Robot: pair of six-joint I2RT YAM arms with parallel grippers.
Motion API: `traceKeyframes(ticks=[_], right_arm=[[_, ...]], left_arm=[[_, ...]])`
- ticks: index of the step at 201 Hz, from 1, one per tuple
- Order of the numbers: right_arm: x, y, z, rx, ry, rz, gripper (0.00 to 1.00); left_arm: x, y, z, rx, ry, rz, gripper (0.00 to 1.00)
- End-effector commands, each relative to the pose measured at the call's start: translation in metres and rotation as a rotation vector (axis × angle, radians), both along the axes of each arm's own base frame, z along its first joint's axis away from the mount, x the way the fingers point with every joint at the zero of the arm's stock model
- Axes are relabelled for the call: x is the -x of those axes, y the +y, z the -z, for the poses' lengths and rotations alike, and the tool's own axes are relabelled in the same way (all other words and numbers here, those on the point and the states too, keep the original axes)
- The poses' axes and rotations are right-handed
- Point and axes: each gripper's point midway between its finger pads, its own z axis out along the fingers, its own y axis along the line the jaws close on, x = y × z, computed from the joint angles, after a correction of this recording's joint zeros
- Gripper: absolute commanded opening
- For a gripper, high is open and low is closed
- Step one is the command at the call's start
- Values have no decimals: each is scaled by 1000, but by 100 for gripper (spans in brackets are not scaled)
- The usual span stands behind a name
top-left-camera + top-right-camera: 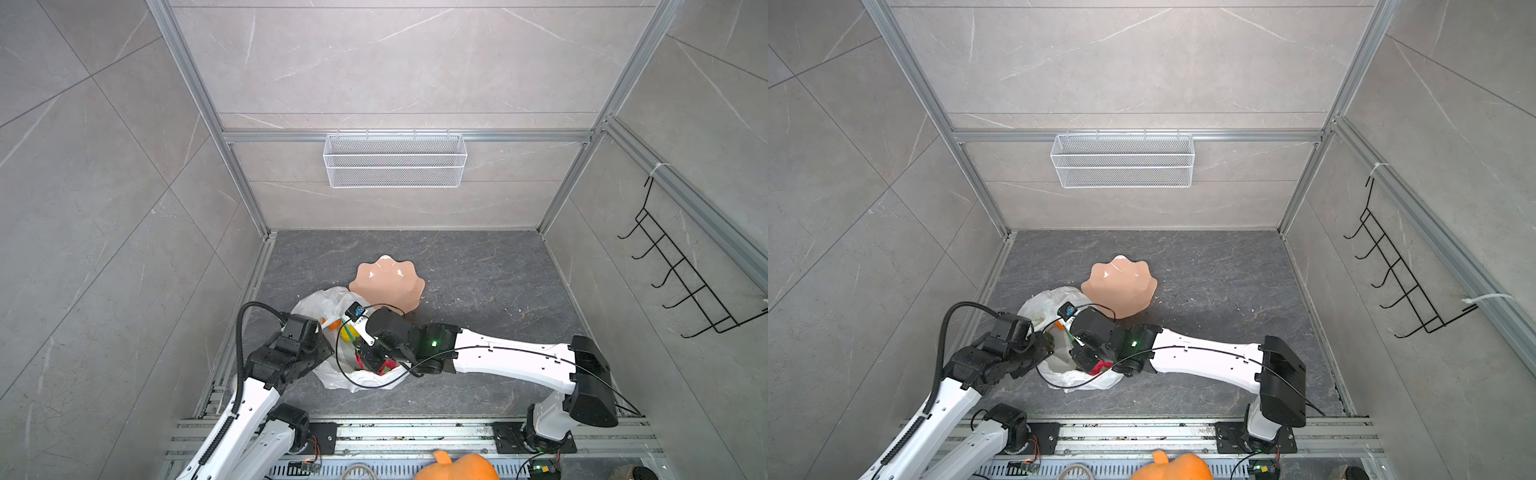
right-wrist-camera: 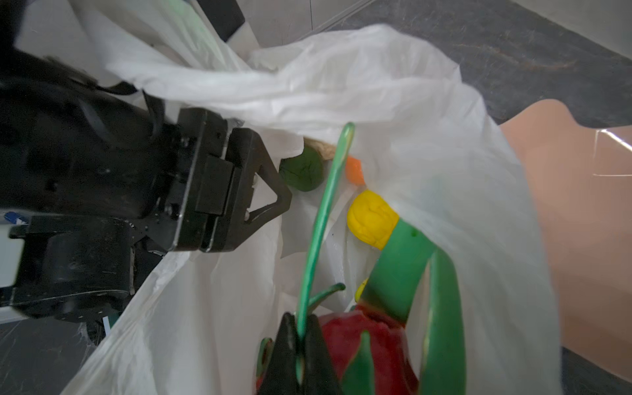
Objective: Take fruits out of the plastic bag
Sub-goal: Pick up the fruit from the plastic bag.
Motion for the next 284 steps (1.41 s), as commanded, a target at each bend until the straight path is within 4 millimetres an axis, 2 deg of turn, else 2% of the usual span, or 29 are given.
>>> traceKeyframes(ticks=[1, 18, 30, 61, 101, 148, 190, 233, 255, 284], right_arm=[[-5, -5, -45, -119, -83, 13, 0], [-5, -10, -57, -159, -104, 20, 0], [-7, -14, -67, -182, -125, 34, 0], [-5, -17, -97, -255, -164, 19, 0], [3, -10, -117, -322, -164, -31, 0], [-16, -30, -155, -365, -273, 76, 0], [-67, -55, -166, -328, -305, 224, 0], [-133, -71, -158, -311, -296, 335, 0], [-170, -72, -140, -275, -285, 387, 0], [-225, -68, -88, -206, -228, 456, 0]], left_arm=[[5, 10, -29, -98, -18, 68, 67], [3, 15, -46, -135, -41, 82, 70], [0, 18, -49, -167, -42, 86, 70], [-8, 15, -41, -170, -27, 91, 71], [-23, -2, -25, -132, 24, 128, 72], [-21, 5, -13, -177, 44, 119, 73], [-19, 3, -6, -155, 51, 114, 73], [-17, 4, -3, -156, 58, 119, 73], [-16, 4, -1, -154, 60, 116, 73], [-15, 3, -5, -144, 41, 115, 73]])
